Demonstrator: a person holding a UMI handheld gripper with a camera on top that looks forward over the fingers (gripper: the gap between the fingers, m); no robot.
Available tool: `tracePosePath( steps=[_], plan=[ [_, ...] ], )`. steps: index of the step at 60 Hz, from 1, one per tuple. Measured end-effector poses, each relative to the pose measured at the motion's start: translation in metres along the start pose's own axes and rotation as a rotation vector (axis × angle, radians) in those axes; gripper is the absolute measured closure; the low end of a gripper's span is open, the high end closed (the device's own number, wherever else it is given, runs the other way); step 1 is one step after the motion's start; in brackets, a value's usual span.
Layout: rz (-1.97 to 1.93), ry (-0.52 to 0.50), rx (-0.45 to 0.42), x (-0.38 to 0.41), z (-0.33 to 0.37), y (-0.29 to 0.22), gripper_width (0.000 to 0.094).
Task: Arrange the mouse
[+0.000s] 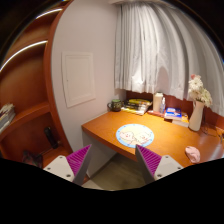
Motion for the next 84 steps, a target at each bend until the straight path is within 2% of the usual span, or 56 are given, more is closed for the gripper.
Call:
tracePosePath(
  steps=[6, 7, 9, 17, 27, 36, 49, 66, 72, 76, 80, 84],
  plan=[
    [-0.045, 0.076, 0.059, -0.029, 0.003, 0.033, 0.0068],
    [-0.040, 0.080, 0.055, -0.022, 0.007, 0.016, 0.0069],
    [-0.058, 0.114, 0.087, -0.056, 0.007, 0.043, 0.0069],
    [-0.099, 0.253, 0.130, -0.143, 0.013, 0.077, 0.0066],
    [-0.175, 0.419, 0.117, -0.244, 0.014, 0.079, 0.0068],
    [-0.202, 0.521, 0.092, -0.321, 0.005, 0.060, 0.0082],
    [-0.237, 0.583, 0.103, -0.397, -0.027, 0.040, 0.0080],
    [-0.335, 0.591, 0.120, -0.442, -0.060, 0.020, 0.0081],
    [-0.371, 0.611, 0.113, -0.452, -0.066, 0.015, 0.0128],
    [-0.371, 0.615, 0.118, -0.456, -0.070, 0.013, 0.0222],
    [-0.378, 0.631, 0.122, -0.457, -0.072, 0.012, 0.0356],
    [-0.381, 0.658, 0.124, -0.458, -0.072, 0.012, 0.0397]
  ],
)
Point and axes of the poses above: the point between the fingertips, and its own axes, seen from behind it with the camera up: x to the left, y down, z backward, against the way the camera looks, the point moved 6 cm from there along z, backward, against the way the camera looks, and after that the axes turned 12 degrees about -z, right-handed, at the moved point
